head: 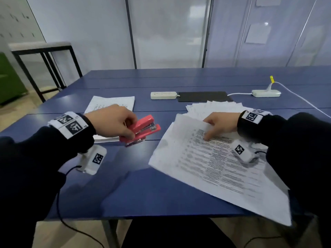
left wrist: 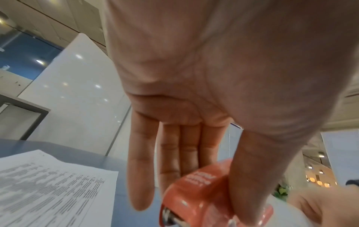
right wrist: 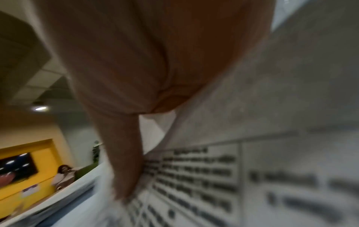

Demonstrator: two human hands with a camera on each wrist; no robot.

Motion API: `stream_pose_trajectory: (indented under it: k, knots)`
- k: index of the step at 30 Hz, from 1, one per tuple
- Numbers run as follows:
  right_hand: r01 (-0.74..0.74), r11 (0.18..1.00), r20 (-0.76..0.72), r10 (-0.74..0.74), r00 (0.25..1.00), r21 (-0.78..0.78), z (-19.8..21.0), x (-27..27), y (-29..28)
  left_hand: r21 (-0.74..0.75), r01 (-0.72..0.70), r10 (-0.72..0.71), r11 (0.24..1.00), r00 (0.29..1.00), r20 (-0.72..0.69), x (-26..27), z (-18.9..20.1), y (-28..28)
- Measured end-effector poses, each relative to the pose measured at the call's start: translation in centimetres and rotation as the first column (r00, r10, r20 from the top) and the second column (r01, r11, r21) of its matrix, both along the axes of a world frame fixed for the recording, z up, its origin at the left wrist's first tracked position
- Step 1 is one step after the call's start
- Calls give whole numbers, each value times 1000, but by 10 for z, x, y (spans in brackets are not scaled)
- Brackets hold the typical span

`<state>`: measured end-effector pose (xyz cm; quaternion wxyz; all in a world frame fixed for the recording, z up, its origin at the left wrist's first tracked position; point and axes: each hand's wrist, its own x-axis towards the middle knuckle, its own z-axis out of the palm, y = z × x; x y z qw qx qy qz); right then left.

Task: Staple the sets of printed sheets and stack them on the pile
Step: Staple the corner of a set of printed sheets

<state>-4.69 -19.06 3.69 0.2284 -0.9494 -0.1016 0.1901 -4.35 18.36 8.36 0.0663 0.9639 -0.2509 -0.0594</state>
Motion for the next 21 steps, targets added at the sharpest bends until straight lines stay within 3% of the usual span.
stream_pose_trajectory:
  k: [3, 5, 8, 11, 12, 16, 21]
  knots:
    - [-103, 995, -82, 103, 991, 2, 12, -1, 22, -98, -8, 6, 995, 1000, -14, -2, 12, -1]
    - [-151, 985, -50, 148, 988, -81, 12, 3, 40, -144, -5, 0, 989, 999, -35, -5, 16, -5]
    - [-142, 930, 184, 214, 959, -340, 2, 11, 63, -159, 17, -23, 987, 999, -37, -8, 11, -14]
    - [-111, 931, 390, 252, 886, -349, -9, 6, 79, -120, 33, -36, 992, 999, -27, -8, -3, -21]
    - [-138, 934, 364, 261, 894, -330, -12, 1, 82, -112, 34, -37, 993, 999, -26, -6, -8, -24]
    - [-271, 911, -5, 283, 959, -311, -33, -14, 79, -83, 57, -55, 995, 998, 23, 2, -27, -41]
    - [-248, 967, -69, 245, 967, -51, -43, -15, 51, -75, 107, -105, 991, 994, 33, 11, -48, -68]
